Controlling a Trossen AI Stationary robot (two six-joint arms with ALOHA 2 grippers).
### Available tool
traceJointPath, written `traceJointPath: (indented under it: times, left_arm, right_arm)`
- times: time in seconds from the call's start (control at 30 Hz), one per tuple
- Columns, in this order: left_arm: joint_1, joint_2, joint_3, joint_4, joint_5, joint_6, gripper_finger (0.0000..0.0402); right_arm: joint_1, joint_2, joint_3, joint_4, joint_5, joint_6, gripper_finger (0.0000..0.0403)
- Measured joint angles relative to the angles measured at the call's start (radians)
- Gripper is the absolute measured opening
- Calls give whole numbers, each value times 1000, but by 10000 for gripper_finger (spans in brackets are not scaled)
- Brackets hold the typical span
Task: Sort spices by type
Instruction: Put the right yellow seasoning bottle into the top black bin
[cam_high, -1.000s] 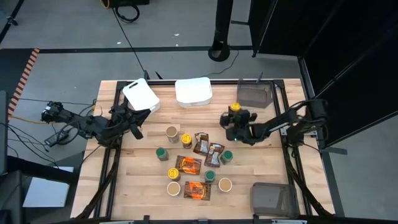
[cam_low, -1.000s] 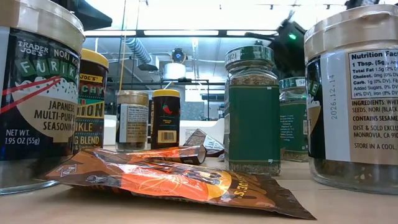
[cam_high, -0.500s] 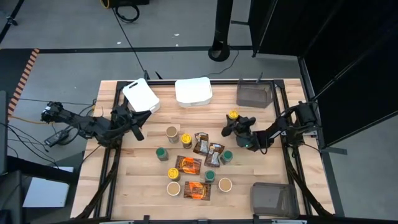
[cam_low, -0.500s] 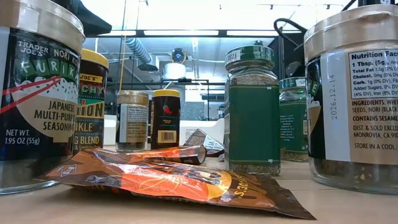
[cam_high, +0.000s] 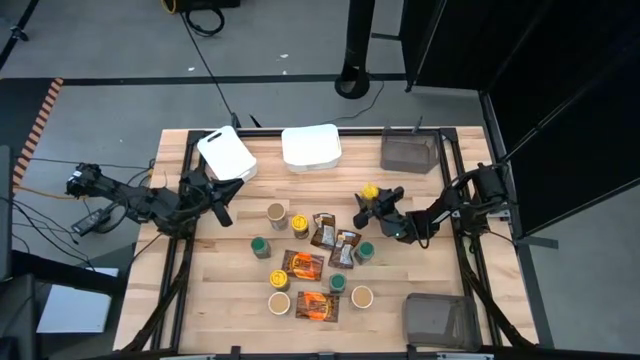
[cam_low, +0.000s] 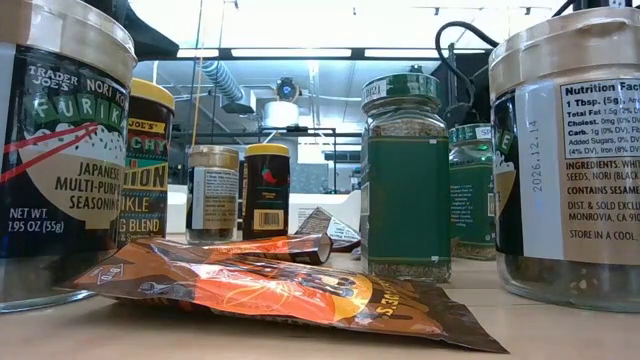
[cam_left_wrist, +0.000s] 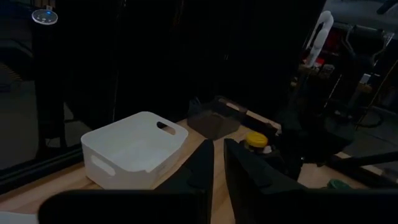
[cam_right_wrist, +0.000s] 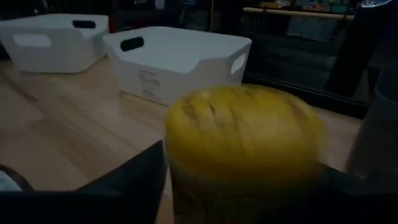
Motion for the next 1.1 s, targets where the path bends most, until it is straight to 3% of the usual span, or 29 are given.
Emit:
traceJointPath:
  times: [0.17,0.37,0.63,0.73,0.8,0.9,1.0,1.1]
  left_arm:
    - [0,1,0,-12,0,0,41]
    - [0,19,0,-11,0,0,41]
    - [0,32,0,-3,0,-7,41]
    - [0,32,0,20,0,-8,41]
    - [0,31,0,40,0,-8,41]
    - [0,31,0,54,0,-8,41]
    - [0,32,0,61,0,-8,41]
    - [0,32,0,89,0,-10,41]
  right_arm:
    - [0,-3,1,5,6,13,339]
    - [3,-3,1,52,19,-11,365]
    - [38,-7,2,381,45,-350,364]
    - [67,-10,3,502,137,-522,362]
    - [86,-37,4,493,216,-600,360]
    - [109,-97,1,494,259,-591,356]
    - [136,-189,2,494,330,-474,350]
    - [178,-314,50,497,477,-526,344]
